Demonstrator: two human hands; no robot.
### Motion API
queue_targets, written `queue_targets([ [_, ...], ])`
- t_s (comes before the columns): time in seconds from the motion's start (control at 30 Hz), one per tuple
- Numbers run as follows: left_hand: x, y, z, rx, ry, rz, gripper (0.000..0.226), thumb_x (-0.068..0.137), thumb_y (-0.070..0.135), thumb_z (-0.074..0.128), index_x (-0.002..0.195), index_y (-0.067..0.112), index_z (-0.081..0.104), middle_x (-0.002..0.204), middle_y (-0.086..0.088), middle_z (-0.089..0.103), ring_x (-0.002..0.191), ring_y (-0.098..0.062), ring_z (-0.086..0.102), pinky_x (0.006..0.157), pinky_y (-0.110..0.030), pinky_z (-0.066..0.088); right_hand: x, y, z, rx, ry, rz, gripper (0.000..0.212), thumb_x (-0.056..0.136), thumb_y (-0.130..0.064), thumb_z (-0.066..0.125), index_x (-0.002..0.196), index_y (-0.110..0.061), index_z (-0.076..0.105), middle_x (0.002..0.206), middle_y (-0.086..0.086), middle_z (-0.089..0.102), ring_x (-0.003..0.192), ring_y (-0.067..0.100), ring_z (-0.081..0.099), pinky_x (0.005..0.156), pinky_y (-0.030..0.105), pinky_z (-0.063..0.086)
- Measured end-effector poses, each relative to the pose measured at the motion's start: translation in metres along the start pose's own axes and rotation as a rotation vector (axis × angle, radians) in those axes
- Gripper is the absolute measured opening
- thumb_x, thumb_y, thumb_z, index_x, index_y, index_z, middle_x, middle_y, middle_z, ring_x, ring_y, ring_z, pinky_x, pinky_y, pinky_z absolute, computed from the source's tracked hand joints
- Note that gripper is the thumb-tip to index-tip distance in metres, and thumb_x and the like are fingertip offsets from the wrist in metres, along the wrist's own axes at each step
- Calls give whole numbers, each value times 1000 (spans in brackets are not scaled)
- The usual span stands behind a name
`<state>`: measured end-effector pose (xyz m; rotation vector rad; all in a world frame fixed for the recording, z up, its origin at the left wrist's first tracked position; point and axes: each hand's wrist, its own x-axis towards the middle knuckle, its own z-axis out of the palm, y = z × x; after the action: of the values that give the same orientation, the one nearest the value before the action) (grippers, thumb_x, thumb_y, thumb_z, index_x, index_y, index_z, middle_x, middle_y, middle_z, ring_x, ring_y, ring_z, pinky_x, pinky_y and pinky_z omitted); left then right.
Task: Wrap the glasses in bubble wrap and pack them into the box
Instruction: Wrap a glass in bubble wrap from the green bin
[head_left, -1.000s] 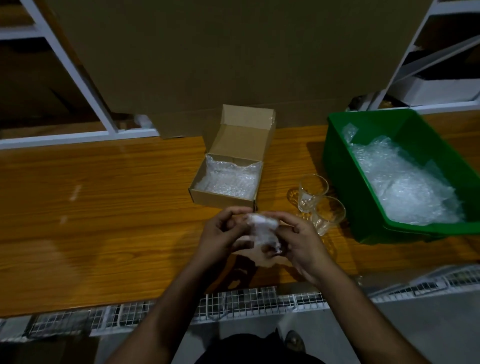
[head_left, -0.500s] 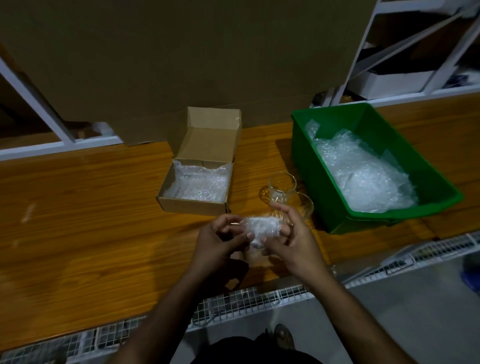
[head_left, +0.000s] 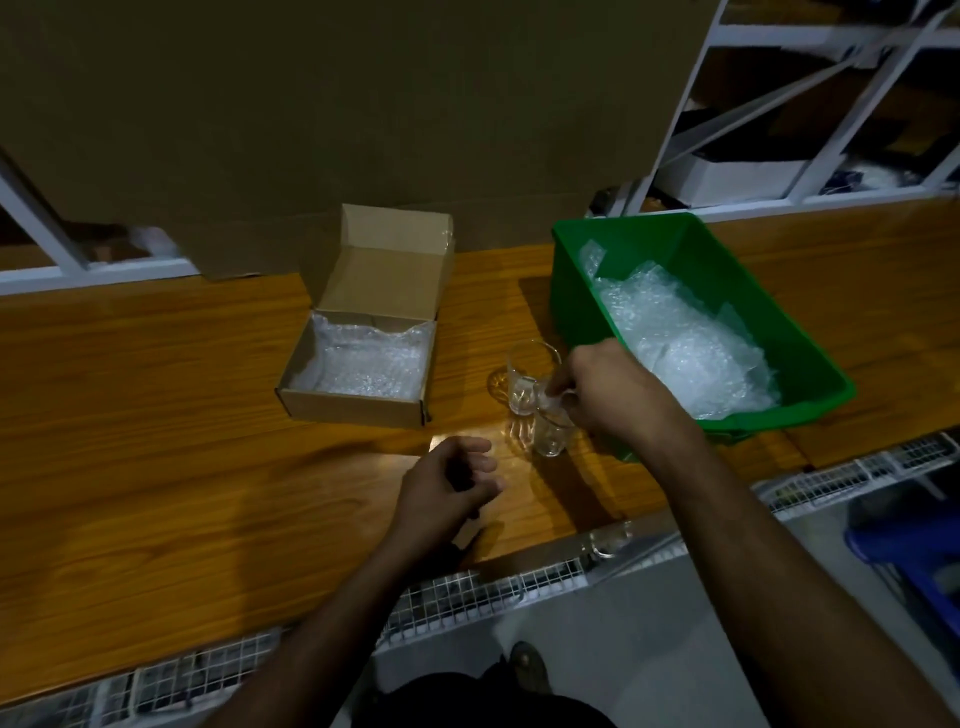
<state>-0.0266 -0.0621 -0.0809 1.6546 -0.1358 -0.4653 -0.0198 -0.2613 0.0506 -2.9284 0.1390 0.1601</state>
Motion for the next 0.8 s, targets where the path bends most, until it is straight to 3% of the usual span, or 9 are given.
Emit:
queue_targets([
  [0.1, 15, 4, 22, 200, -17, 118, 61, 71, 29, 89, 126, 30, 62, 116, 14, 68, 95, -6, 66, 77, -20, 54, 4, -3, -2, -89, 3, -22, 17, 82, -14, 77, 97, -22, 79, 101, 3, 75, 91, 20, 70, 82, 38, 59],
  [0.2, 33, 8, 42, 423, 8, 221, 77, 67, 47, 87, 136, 36, 53, 125, 15, 60, 105, -5, 59, 83, -31, 52, 5, 0, -1, -116, -28, -59, 18, 83, -12, 75, 96, -24, 80, 102, 0, 76, 91, 18, 69, 80, 34, 58],
  [0.33, 47, 6, 58, 564, 67, 288, 70, 67, 58, 82, 127, 35, 56, 114, 12, 61, 105, -12, 54, 79, -34, 49, 10, -1, 3, -131, -89, -73, 21, 83, -8, 74, 97, -23, 79, 101, 1, 74, 87, 17, 67, 70, 27, 51],
  [0.5, 51, 5, 59, 556, 121, 308, 48, 71, 48, 82, 111, 34, 61, 94, 16, 53, 90, -9, 52, 64, -28, 41, 11, -5, 10, -222, -147, -130, 23, 82, -15, 73, 98, -31, 78, 101, 3, 66, 92, 21, 63, 70, 34, 52],
  [0.6, 50, 3, 52, 553, 135, 316, 53, 66, 45, 83, 115, 39, 62, 96, 9, 59, 88, -12, 54, 62, -24, 40, 4, 0, 10, -234, -139, -164, 31, 89, -20, 68, 113, -38, 74, 105, 2, 53, 97, 20, 51, 73, 32, 41],
  [0.7, 51, 1, 36, 538, 138, 305, 60, 65, 48, 84, 121, 37, 64, 98, 7, 58, 91, -13, 54, 63, -25, 38, -7, 7, 2, -186, -8, -180, 41, 92, -11, 61, 122, -37, 71, 109, -2, 54, 93, 15, 38, 72, 28, 34],
  [0.8, 51, -5, 15, 572, 113, 312, 68, 63, 47, 89, 124, 30, 66, 99, 3, 56, 96, -16, 52, 71, -26, 41, -20, 3, -4, -146, -88, -173, 53, 90, -6, 58, 128, -42, 64, 110, -3, 35, 102, 16, 33, 82, 31, 40],
])
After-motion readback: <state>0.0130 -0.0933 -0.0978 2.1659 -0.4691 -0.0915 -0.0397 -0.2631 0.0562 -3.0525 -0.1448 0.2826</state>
